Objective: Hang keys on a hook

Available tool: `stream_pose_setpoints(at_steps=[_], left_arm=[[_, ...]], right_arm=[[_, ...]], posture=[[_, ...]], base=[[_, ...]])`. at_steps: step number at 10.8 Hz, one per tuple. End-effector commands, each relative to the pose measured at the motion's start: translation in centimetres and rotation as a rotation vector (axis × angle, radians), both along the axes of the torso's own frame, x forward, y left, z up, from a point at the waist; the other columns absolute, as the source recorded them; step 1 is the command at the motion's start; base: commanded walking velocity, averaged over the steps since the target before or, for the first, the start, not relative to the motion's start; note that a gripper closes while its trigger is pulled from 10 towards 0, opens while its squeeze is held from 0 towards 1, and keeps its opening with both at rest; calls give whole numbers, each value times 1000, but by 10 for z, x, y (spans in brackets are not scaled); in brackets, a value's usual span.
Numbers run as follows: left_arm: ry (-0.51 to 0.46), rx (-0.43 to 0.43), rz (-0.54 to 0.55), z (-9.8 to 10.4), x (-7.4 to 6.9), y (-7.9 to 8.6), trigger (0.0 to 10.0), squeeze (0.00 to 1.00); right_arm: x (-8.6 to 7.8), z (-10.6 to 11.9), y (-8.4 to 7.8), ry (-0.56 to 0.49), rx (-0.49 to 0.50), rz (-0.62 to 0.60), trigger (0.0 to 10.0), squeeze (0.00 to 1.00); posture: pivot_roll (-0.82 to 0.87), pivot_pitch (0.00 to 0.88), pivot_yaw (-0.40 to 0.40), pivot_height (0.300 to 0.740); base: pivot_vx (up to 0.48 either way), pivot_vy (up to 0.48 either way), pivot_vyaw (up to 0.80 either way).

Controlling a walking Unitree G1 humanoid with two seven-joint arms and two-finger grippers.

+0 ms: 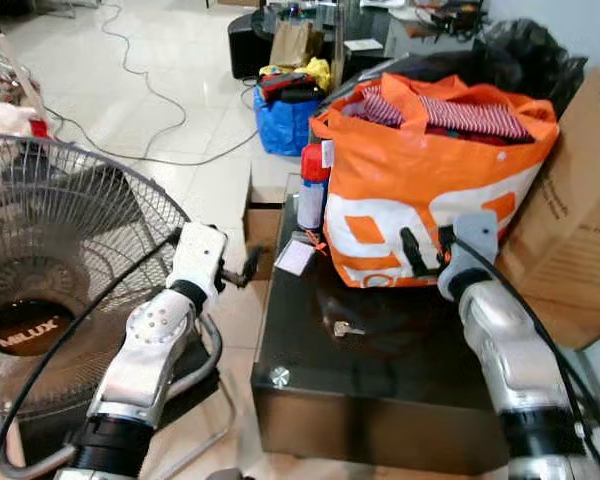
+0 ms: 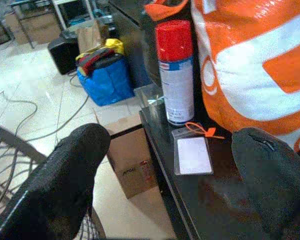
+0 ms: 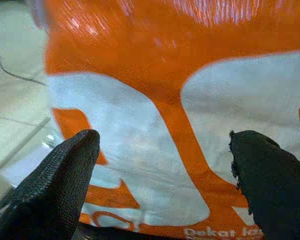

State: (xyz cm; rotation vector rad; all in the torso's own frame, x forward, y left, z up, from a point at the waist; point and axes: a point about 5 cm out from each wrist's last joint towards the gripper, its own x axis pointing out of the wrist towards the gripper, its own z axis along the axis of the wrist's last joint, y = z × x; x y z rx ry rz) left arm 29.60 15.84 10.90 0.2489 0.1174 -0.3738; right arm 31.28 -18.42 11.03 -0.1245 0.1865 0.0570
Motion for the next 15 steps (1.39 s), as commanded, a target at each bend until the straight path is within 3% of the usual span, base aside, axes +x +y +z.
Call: stream_pose_setpoints(at_steps=[1,3,5,7,10,11,12,13,15], left_arm=[[-5,42,-46,5,3,-3,10000,0],[20,99,-121,2,-7,-4,10000,0],[104,156,-215,-10,-28,6,10000,0],[161,154,-305,-16,-40,0,10000,0],[226,204,-439,-22,-57,-4,10000,0],[230,215,-457,-21,-59,-4,10000,0],[239,218,-481,-19,-62,-4,10000,0],[248,222,-501,-16,-64,-4,10000,0],[271,237,-510,-15,-73,3,10000,0]], right_arm=[[3,-5,-5,30,-15,-36,10000,933],[1,-24,8,132,30,51,10000,1000],[-9,-53,29,264,6,192,10000,1000],[-22,-75,38,370,21,284,10000,1000],[-27,-99,50,433,17,350,10000,1000],[-27,-102,54,435,16,350,10000,110],[-26,-102,63,418,16,340,10000,0],[-23,-104,70,409,4,327,10000,0],[-18,-104,81,394,101,275,10000,0]], posture=[[13,0,7,740],[33,0,-21,740],[29,0,-23,740],[27,0,-29,740],[16,0,-32,740],[18,0,-31,740],[30,0,-34,740],[48,0,-45,740],[65,0,-64,740]], base=[[0,0,0],[0,0,0],[0,0,0],[0,0,0],[0,0,0],[0,0,0],[0,0,0],[0,0,0],[0,0,0]])
